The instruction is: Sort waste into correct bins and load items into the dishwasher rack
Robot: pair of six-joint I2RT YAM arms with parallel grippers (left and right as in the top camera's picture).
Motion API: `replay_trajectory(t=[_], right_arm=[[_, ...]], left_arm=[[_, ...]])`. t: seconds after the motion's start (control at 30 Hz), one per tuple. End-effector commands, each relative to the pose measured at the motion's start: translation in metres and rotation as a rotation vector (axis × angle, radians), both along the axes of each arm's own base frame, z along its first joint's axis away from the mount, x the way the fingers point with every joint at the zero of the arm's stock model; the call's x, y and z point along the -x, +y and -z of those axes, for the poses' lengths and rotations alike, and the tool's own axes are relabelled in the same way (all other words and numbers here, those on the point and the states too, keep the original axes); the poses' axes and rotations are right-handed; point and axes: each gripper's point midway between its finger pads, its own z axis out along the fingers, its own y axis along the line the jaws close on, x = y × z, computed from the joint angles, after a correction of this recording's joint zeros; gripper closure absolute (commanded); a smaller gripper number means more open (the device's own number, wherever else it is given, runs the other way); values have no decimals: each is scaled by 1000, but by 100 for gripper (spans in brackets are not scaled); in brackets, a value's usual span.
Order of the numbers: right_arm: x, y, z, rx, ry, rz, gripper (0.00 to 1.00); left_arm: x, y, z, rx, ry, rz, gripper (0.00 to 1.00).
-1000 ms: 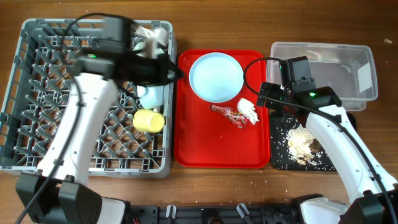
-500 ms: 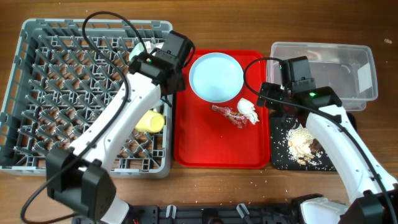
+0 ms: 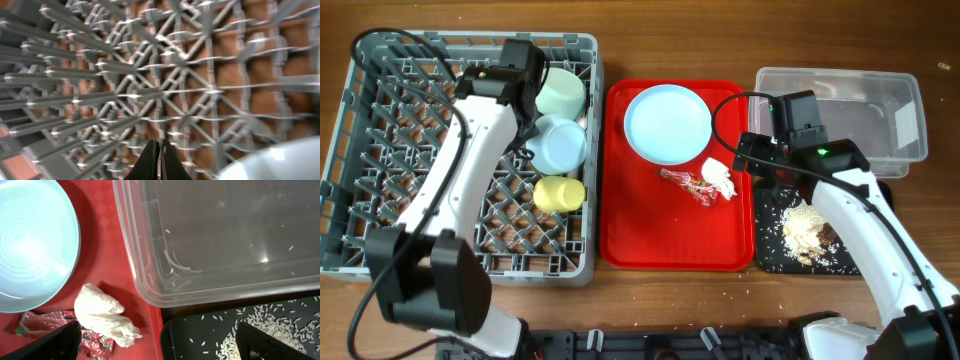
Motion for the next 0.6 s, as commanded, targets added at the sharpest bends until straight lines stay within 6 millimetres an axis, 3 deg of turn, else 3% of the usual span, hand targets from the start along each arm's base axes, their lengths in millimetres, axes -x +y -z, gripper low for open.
replay_trajectory(t=[0.0,0.1,0.23,0.33,0.43,0.57], right_arm=[[-4,-4,-4,19,-13,6,0],[-4,-4,-4,19,-13,6,0],[-4,-4,-4,19,-13,6,0],[-4,-4,-4,19,-13,6,0],[-4,-4,-4,19,-13,6,0],[-4,-4,-4,19,-13,6,0]], left_arm=[[-10,-57,-27,229,-126,147,96],[-13,-111,-29,331,-119,368,96],[-8,-126,-4,330,-34,397,96],[-11,-125,13,317,3,388,96],[-22,-111,16,241,-19,360,96],[-12,-87,18,217,30,296,96]])
